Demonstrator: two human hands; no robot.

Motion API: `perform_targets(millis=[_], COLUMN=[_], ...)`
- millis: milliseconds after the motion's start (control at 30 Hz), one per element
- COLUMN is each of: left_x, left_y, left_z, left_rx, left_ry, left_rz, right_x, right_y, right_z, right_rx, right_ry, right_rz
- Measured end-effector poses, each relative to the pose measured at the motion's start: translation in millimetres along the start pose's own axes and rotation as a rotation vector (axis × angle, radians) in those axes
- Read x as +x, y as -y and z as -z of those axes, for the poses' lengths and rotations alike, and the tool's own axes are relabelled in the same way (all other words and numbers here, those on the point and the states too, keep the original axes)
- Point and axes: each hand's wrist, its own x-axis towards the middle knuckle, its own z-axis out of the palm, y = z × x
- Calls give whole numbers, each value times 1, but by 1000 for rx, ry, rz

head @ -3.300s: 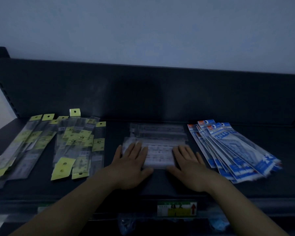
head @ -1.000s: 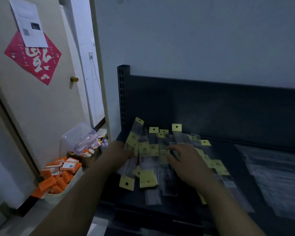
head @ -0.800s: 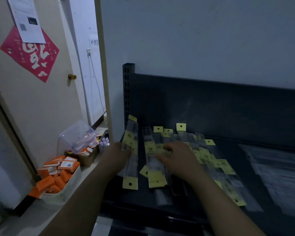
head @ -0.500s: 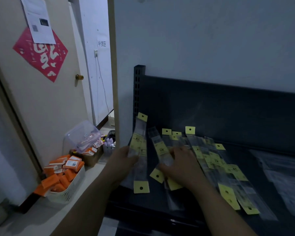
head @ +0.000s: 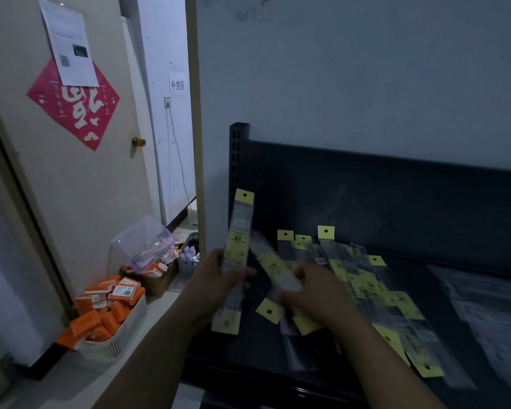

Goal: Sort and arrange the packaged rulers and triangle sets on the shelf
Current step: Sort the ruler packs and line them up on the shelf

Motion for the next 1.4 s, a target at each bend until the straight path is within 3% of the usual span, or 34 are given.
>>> perform_targets(millis=[167,433,533,667,733,800,967,1133,1233,1400], left_x=[-2,-6,-9,-15,-19,-22,-30,-20,-15,-6], left_y=[-2,-8,-13,-14,-14,-15,-20,-23,-21,-15], left_z=[1,-5,-10,-19,-24,-27,-28,-13,-2,-20], left_rx=[-106,-182,-214,-70,-38,-3,11,205,123,-202], left_ry=[-15,11,6,71,118,169,267,-79,-278,-113], left_rz=[-29,-23,1,-39,-65,-74,-23,-111,-183,-79], right_x=[3,-7,-6,0,0,3,17,18,12,6], right_y=[-14,-33,-35,-48,-42,-32,-14,-30,-37,-22], right_z=[30,65,63,50,48,48,54,64,66,46], right_rx=[386,755,675,114,36,290,958,1015,1143,1440], right_ry=[-19,37,8,-94,-243,-337,-221,-453,-553,-416], right_rz=[-101,-131,-176,-205,-114,-45,-147,-294,-301,-317])
